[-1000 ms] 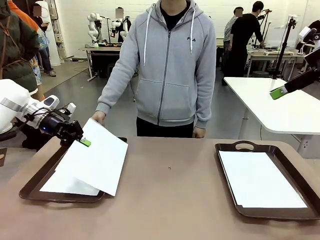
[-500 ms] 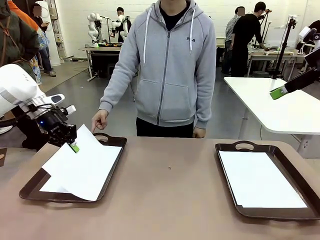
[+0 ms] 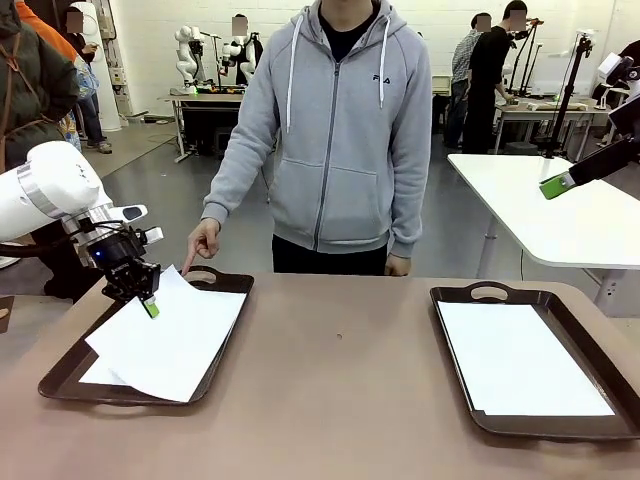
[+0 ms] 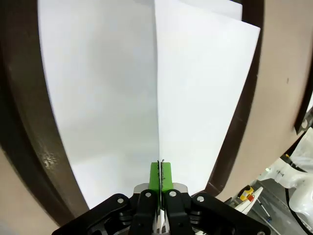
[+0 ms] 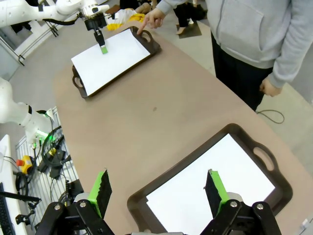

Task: Sort the A4 documents.
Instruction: Place the A4 Paper in the designated Handle tray.

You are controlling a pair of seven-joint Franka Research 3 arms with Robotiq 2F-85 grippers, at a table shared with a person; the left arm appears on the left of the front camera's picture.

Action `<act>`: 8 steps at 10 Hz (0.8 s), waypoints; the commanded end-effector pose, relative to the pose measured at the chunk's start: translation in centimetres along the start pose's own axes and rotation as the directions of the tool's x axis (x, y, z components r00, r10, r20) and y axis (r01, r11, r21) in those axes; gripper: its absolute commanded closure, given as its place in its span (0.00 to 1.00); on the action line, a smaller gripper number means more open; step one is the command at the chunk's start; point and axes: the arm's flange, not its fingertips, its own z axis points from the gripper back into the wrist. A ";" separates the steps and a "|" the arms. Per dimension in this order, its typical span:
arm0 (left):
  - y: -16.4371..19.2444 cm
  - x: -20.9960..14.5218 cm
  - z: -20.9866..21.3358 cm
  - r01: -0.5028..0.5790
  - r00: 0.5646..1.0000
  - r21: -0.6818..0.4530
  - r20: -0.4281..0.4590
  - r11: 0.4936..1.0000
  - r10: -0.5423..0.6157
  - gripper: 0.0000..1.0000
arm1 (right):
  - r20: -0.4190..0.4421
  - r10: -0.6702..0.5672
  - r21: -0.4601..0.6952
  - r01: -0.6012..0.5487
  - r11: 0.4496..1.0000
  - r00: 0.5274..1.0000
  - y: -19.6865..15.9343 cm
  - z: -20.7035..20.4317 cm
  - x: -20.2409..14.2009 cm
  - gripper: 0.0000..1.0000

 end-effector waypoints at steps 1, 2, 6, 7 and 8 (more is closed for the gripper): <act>0.6 -0.1 0.3 -0.064 0.998 0.087 0.007 0.994 0.064 0.99 | 0.011 0.009 0.013 -0.009 1.000 1.000 0.1 0.0 0.0 0.00; 0.6 -0.4 0.1 -0.069 0.998 0.106 -0.001 0.992 0.069 0.99 | 0.011 0.009 0.013 -0.009 1.000 1.000 0.1 0.0 0.0 0.00; 0.7 -0.7 -0.3 -0.081 0.996 0.110 0.034 0.991 0.078 0.99 | 0.011 0.009 0.013 -0.009 1.000 1.000 0.1 0.0 0.0 0.00; 0.7 -0.5 -0.3 -0.081 0.996 0.105 0.050 0.991 0.076 0.99 | 0.011 0.009 0.013 -0.009 1.000 1.000 0.1 0.0 0.0 0.00; 0.7 -0.4 -0.5 -0.086 0.995 0.096 0.059 0.992 0.080 0.99 | 0.011 0.009 0.013 -0.009 1.000 1.000 0.1 0.0 0.0 0.00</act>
